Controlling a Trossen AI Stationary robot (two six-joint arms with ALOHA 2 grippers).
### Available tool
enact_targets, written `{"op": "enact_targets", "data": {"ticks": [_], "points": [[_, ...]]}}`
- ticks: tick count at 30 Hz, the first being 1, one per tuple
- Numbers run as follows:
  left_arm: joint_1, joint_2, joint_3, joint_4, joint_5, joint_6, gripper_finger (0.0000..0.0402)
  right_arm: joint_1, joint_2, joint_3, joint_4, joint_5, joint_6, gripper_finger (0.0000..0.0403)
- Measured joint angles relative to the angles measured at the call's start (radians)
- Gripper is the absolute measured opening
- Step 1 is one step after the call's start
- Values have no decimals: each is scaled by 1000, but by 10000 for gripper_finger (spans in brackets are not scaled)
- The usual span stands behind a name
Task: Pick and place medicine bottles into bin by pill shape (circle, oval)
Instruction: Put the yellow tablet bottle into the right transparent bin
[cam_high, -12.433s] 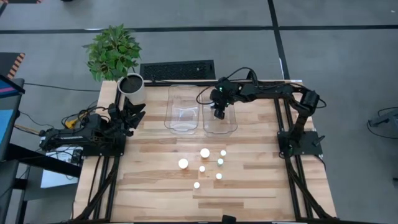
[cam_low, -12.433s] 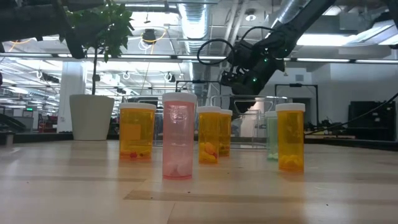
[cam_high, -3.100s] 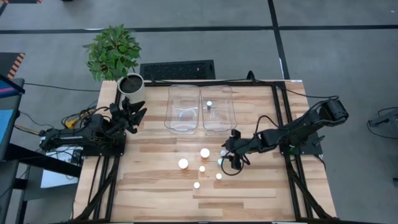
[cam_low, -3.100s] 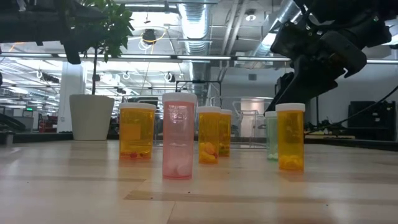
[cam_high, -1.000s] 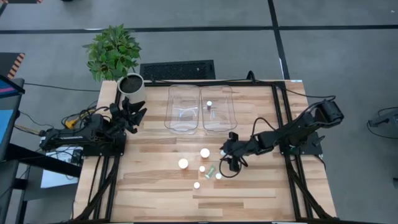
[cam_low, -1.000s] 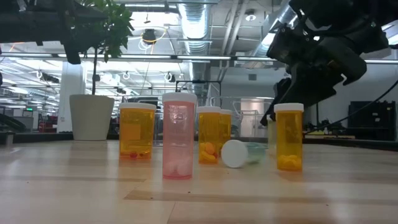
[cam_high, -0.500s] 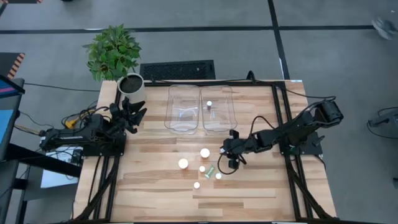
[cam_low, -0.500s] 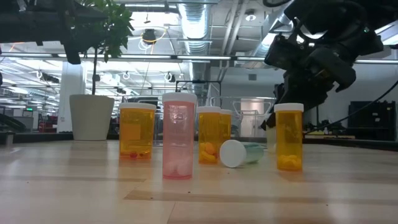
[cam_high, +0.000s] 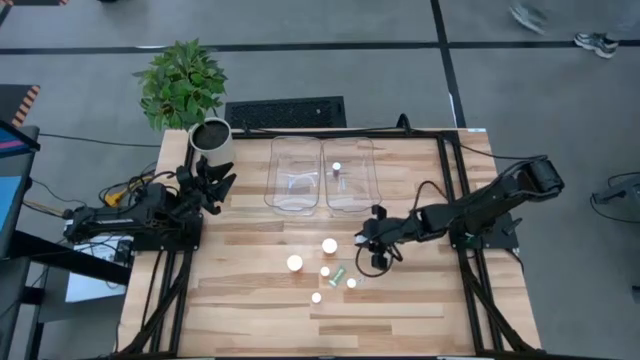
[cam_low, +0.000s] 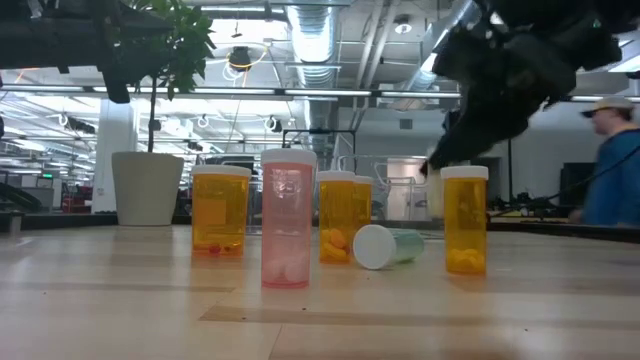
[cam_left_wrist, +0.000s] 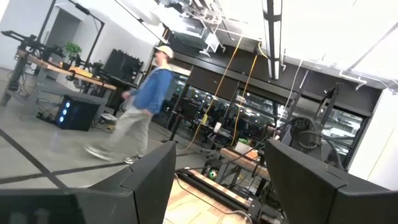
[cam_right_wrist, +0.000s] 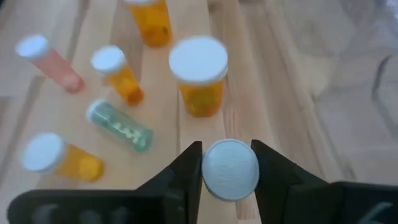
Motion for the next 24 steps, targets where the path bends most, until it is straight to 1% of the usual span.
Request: {"op": "enact_targets", "data": {"ticks": [3,7,10,13,18,21,24], "points": [[0,0,0,0,0,0,240,-11,-88,0,-15,2,-38,121],[0,0,0,0,0,0,240,-55,-211,11,-23,51,-140,123],[0,0,0,0,0,0,240,-115,-280,41,-37,106,-235,124],[0,0,0,0,0,0,240,-200,-314,65,-60,130,-321,123],[0,0,0,-2,-1,0,240,-376,-294,93,-39,122,-403,124],[0,0,0,-4,0,1,240,-480,-239,94,-10,51,-412,128],[0,0,0,-7,0,2,240,-569,-155,95,34,-22,-414,128]]}}
